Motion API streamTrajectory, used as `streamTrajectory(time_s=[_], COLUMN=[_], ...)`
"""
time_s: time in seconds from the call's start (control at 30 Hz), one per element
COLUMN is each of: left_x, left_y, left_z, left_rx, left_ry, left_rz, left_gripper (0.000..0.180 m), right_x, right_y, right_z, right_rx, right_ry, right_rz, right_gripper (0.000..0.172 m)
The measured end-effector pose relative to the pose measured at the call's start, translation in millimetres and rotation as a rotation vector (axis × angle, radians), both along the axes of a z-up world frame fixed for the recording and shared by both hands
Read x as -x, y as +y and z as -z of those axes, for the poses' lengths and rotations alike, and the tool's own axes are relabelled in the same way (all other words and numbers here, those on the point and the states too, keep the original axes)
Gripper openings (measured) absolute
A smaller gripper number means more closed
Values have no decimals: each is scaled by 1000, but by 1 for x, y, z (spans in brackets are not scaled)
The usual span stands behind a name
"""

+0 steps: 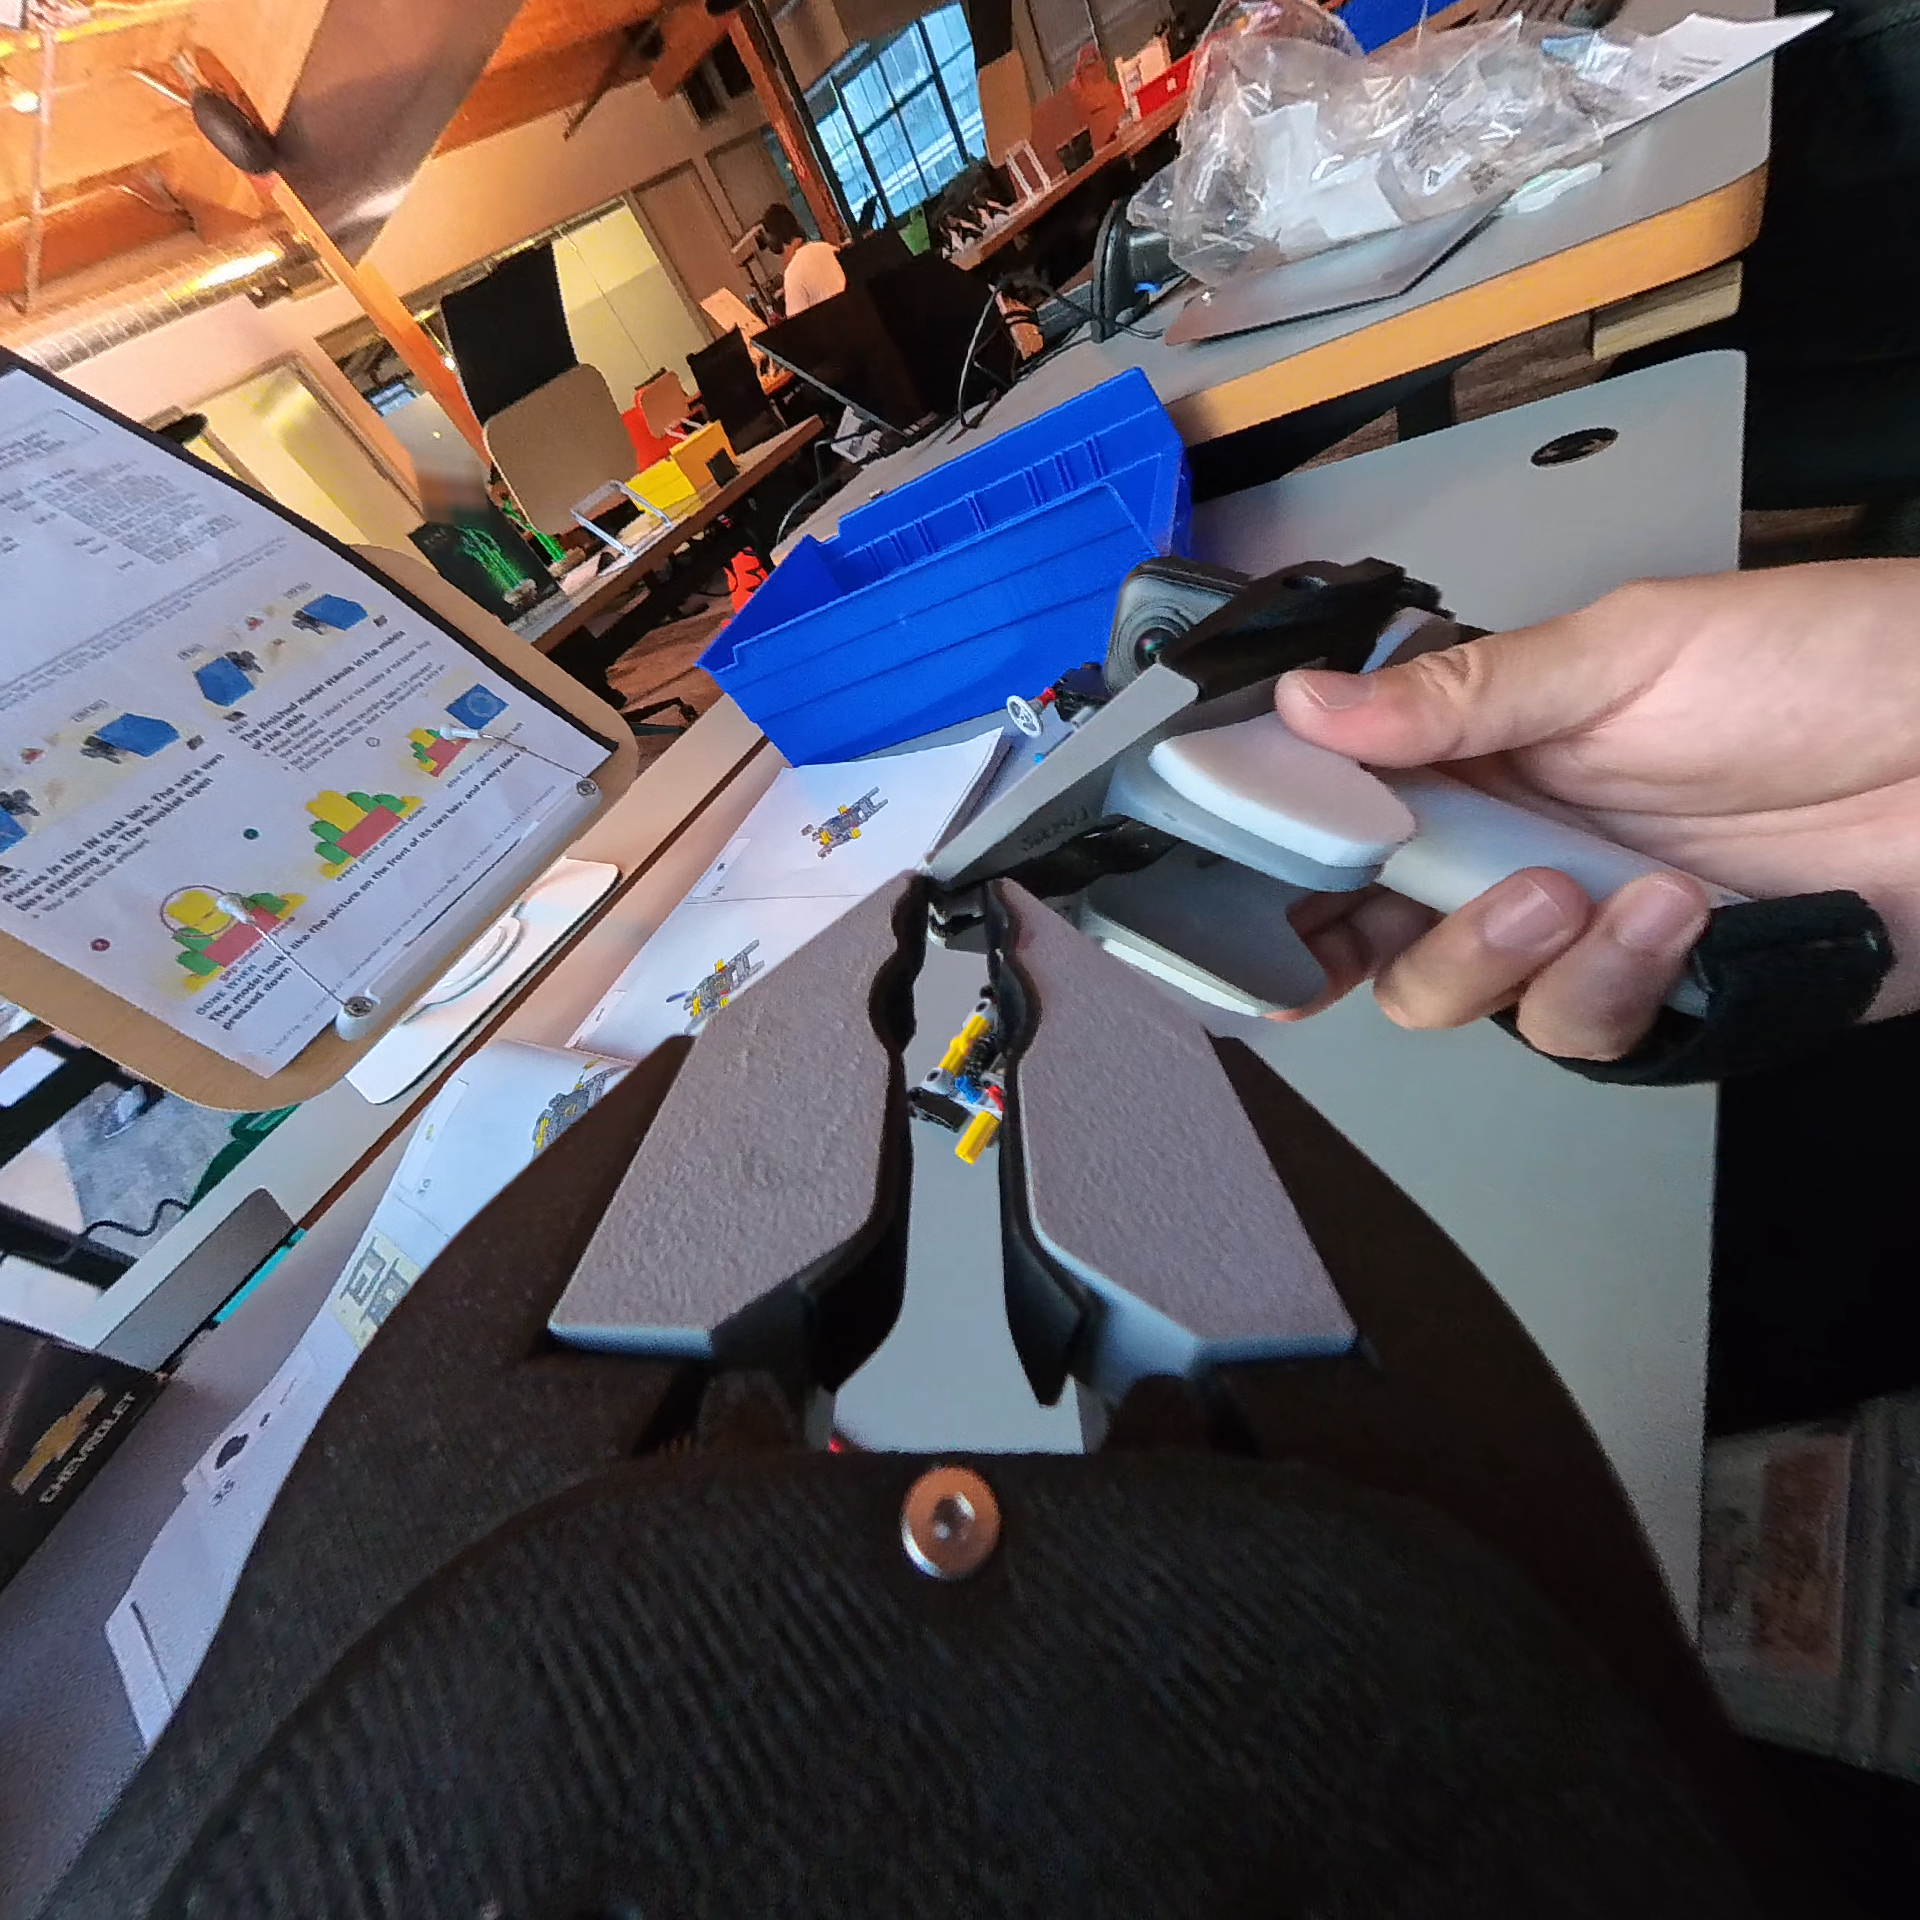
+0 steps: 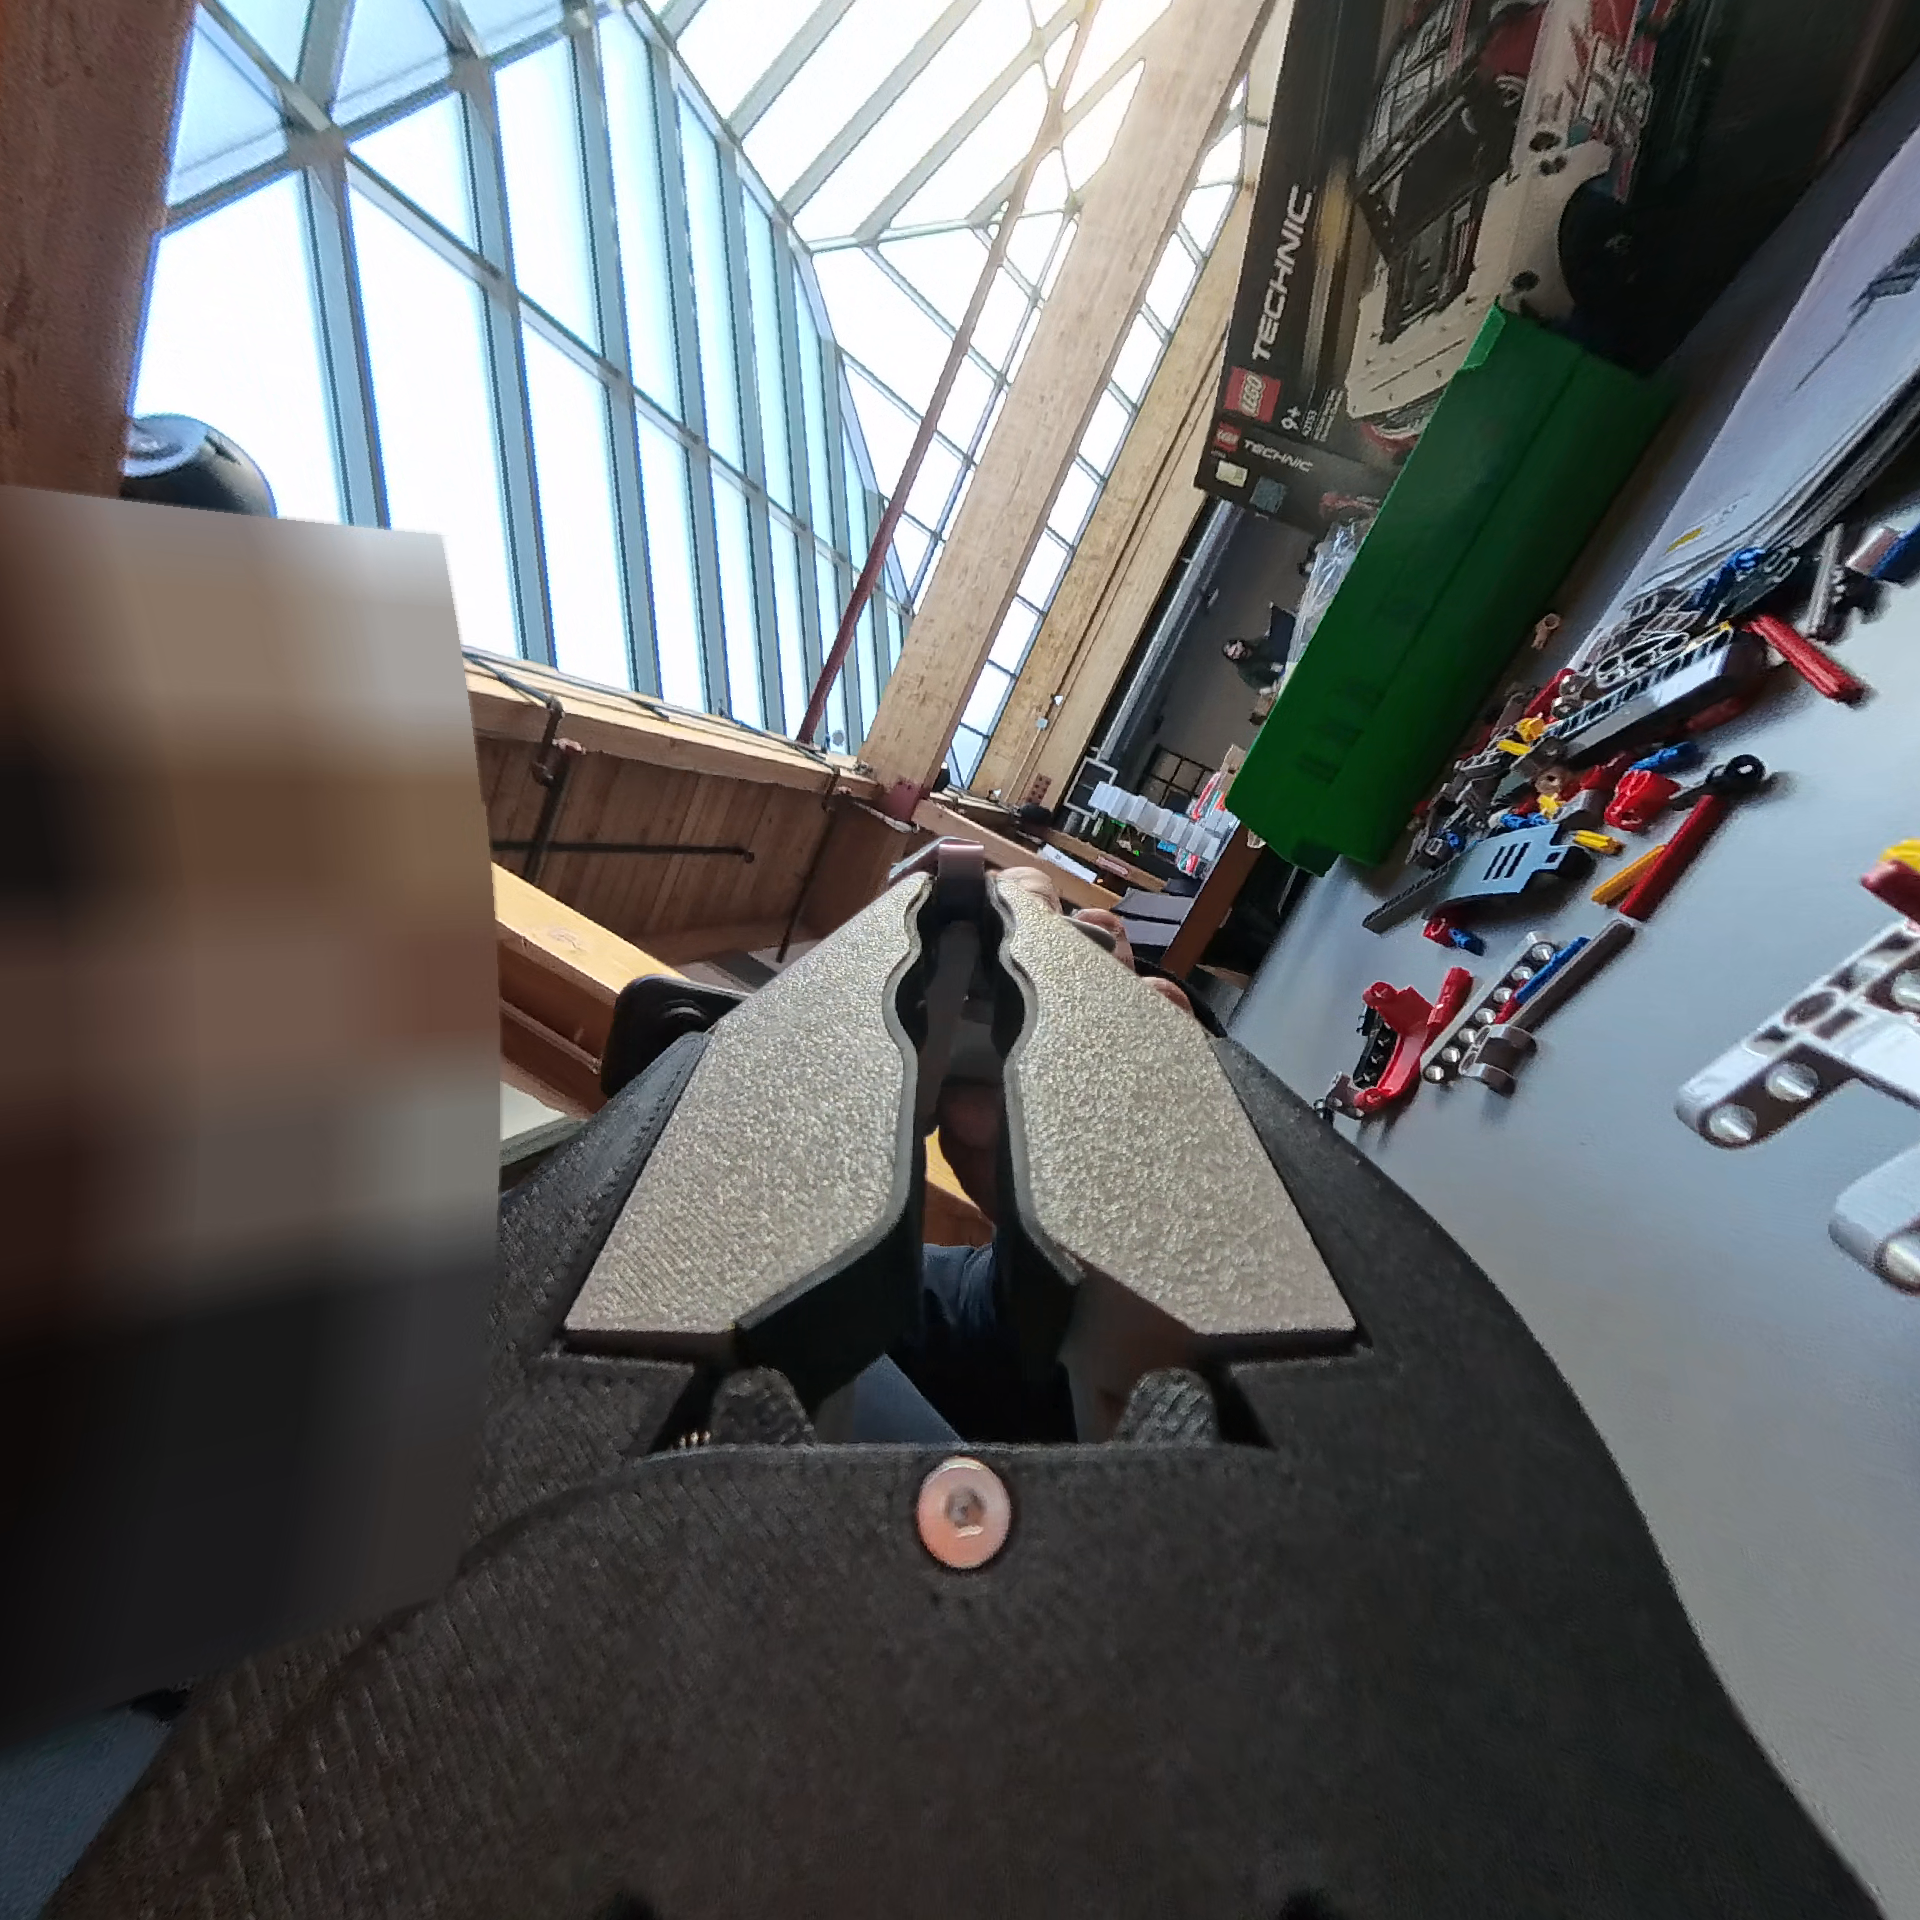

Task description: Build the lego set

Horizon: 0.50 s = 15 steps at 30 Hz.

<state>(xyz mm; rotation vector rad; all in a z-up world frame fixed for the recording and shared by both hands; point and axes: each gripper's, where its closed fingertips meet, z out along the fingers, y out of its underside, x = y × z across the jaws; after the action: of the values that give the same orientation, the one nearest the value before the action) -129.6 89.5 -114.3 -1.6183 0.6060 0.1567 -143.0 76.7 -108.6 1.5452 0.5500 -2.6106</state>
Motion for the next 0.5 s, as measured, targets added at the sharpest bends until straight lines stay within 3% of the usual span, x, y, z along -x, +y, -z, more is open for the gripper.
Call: streamTrajectory(time_s=[0.1,0.17,0.33,0.4,0.5], left_x=[-3,-5,-11,-13,-13], left_y=[-2,-4,-14,-19,-23], left_z=[1,0,-3,-8,-12], left_rx=[-6,14,193,248,283], left_ry=[44,-16,-423,-572,-668], left_rz=[20,64,326,422,500], left_gripper=[7,7,7,7,7], right_x=[-3,-7,-16,-21,-26], right_y=[-2,-2,-4,-12,-13], right_z=[1,1,11,8,4], right_rx=[3,-62,-449,-588,-738], right_ry=[9,14,-25,5,27], right_rz=[-13,-16,-14,-43,-50], right_gripper=[4,6,18,13,11])
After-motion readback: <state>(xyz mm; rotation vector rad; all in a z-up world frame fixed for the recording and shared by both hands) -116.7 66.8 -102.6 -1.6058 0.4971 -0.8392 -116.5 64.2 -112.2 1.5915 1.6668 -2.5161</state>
